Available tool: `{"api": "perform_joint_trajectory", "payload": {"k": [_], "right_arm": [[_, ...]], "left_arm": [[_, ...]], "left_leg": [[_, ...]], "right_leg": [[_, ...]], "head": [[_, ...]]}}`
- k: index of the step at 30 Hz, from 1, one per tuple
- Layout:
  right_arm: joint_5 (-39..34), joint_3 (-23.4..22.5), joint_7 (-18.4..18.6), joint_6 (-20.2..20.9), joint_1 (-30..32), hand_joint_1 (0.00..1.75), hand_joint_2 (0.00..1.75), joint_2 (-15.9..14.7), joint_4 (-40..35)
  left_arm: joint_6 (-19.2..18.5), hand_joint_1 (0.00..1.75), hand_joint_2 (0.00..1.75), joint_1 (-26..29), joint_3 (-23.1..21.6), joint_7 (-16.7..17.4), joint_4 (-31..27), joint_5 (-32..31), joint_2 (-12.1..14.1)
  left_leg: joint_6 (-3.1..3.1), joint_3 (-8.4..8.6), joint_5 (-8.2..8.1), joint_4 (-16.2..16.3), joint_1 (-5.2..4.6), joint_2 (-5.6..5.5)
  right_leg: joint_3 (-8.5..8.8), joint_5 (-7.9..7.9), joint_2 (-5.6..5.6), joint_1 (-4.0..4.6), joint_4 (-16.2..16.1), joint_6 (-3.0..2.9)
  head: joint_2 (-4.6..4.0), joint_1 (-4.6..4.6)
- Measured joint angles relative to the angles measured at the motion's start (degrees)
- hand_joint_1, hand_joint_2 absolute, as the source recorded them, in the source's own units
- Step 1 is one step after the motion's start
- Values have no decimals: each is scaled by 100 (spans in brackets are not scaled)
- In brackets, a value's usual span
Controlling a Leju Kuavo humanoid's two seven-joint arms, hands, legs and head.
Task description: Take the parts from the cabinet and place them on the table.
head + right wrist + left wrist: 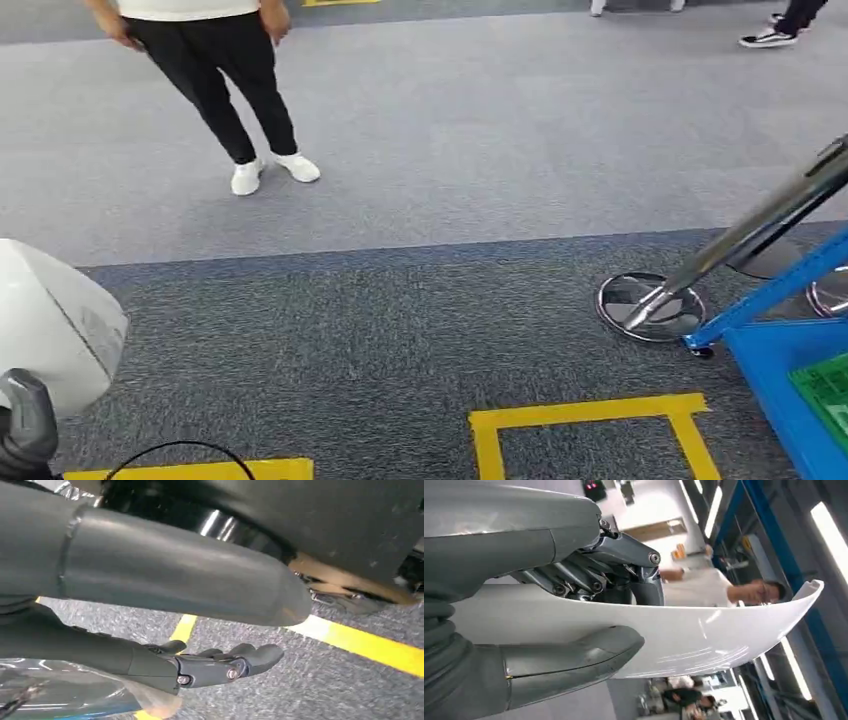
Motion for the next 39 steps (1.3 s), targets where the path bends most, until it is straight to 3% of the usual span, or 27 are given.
{"api": "perform_joint_trajectory", "payload": {"k": [1,2,3,7,9,10,11,12,13,14,16,17,18,20,22,24,25,27,28,29,31,32,33,34,37,38,39], "right_arm": [[0,0,0,-2,-7,0,0,0,-2],[0,0,0,0,-9,0,0,2,-2],[0,0,-2,0,-12,0,0,2,-2],[2,2,0,0,-37,0,0,9,-13],[4,4,-7,0,-43,0,0,9,-17],[4,2,-7,0,-44,0,0,9,-17],[4,2,-9,0,-30,0,0,9,-17],[2,2,-7,0,-16,0,0,9,-17],[2,2,-2,0,-3,0,0,9,-15],[2,0,0,0,14,0,0,4,-15],[2,0,-2,0,4,0,0,4,-15],[2,0,-2,0,-3,0,0,4,-15],[2,0,0,4,1,0,0,4,-9],[4,0,-2,4,-7,0,0,4,-9],[11,2,2,4,-15,0,0,4,-9],[24,2,2,7,-16,0,0,9,-9],[26,2,4,11,-13,0,0,9,-9],[28,2,11,20,10,0,0,7,-9],[28,2,13,20,16,0,0,7,-9],[28,2,13,20,15,0,0,7,-9],[28,2,13,22,1,0,0,7,-9],[31,2,13,22,-3,0,0,9,-9],[31,2,13,24,-1,0,0,9,-9],[33,2,13,24,-8,0,0,7,-9],[37,4,13,26,-33,0,0,7,-11],[39,7,13,28,-41,0,0,7,-20],[44,7,4,28,-46,0,0,7,-20]], "left_arm": [[-11,175,175,0,4,0,0,2,-2],[-20,175,175,-4,7,0,0,2,-2],[-24,175,175,-20,7,2,7,4,-2],[-26,175,175,4,46,0,9,7,-13],[-35,175,175,-8,57,-4,9,9,-17],[-48,175,175,-17,63,-2,11,22,-31],[-70,175,175,-17,68,-2,11,35,-46],[-83,175,175,-16,79,-2,13,48,-48],[-87,175,175,-13,83,-2,20,52,-48],[-90,175,175,-13,85,-2,22,52,-50],[-90,175,175,-15,92,-2,22,66,-55],[-92,175,175,-18,94,-2,24,66,-59],[-92,175,175,-25,98,-2,24,66,-63],[-96,175,175,-32,103,-2,24,66,-63],[-109,175,175,-15,127,-2,24,63,-63],[-127,175,175,-24,136,-2,24,57,-68],[-135,175,175,-44,133,-2,24,48,-72],[-140,175,175,-37,135,-2,26,50,-74],[-140,175,175,-30,138,-2,33,50,-74],[-142,175,175,-30,140,-2,35,55,-74],[-142,175,175,-30,144,-2,35,52,-74],[-142,175,175,-32,146,-2,35,52,-77],[-142,175,175,-42,146,-2,37,54,-76],[-146,175,175,-53,144,2,37,52,-81],[-155,175,175,-18,164,-2,37,61,-85],[-155,175,175,-21,170,-2,37,59,-94],[-164,175,175,-28,177,-7,37,48,-96]], "left_leg": [[22,276,247,-525,-7,118],[53,498,352,-968,-29,382],[98,553,266,-1083,-111,491],[233,557,296,-1133,-104,200],[311,580,327,-1171,-61,108],[318,565,325,-1169,-56,33],[325,564,321,-1169,-62,-42],[332,564,317,-1167,-70,-125],[332,571,316,-1165,-75,-208],[331,580,316,-1161,-76,-297],[318,593,307,-1140,-70,-469],[296,585,292,-1119,-61,-534],[268,554,279,-1090,-91,-580],[199,499,309,-1082,-40,-717],[130,475,338,-1099,-31,-855],[81,367,105,-799,-65,-274],[50,186,-113,-400,-55,-134],[10,-244,-492,520,-21,-58],[-9,-346,-508,724,-6,-56],[-18,-292,-375,617,4,-49],[1,140,124,-241,7,43],[27,409,347,-756,-1,202],[46,540,273,-1001,-72,509],[120,543,276,-1056,-83,470],[206,518,269,-1078,-108,270],[252,571,309,-1135,-50,189],[269,573,315,-1141,-41,140]], "right_leg": [[34,-19,-66,0,0,11],[65,-41,-124,7,-2,32],[40,-85,-178,58,19,84],[178,-130,-415,40,-45,205],[1,-380,127,8,311,230],[-242,-600,306,-1,783,234],[-526,-816,376,0,1329,235],[-756,-926,401,2,1732,232],[-866,-871,406,5,1848,227],[-839,-671,410,5,1691,214],[-454,-27,523,-2,687,186],[-259,161,760,-22,186,175],[-204,47,945,-37,95,168],[-143,61,836,-11,68,146],[-119,90,710,-10,34,83],[-74,100,545,-27,-20,15],[-69,91,456,-13,-19,-4],[-55,61,265,-1,-16,-28],[-47,50,174,2,-15,-26],[-30,35,86,2,-15,-19],[28,-4,-63,2,-15,1],[67,-29,-129,3,-16,15],[62,-59,-185,28,-16,51],[43,-100,-240,56,-6,101],[197,-125,-447,50,-50,177],[147,-179,-377,24,-33,224],[90,-289,21,8,136,249]], "head": [[0,0],[0,0],[0,-4],[0,-7],[0,50],[0,59],[0,59],[0,59],[0,61],[0,55],[0,59],[0,61],[0,55],[0,57],[0,55],[0,0],[0,9],[0,9],[0,7],[0,7],[0,7],[0,4],[0,13],[0,2],[0,22],[0,17],[0,55]]}}
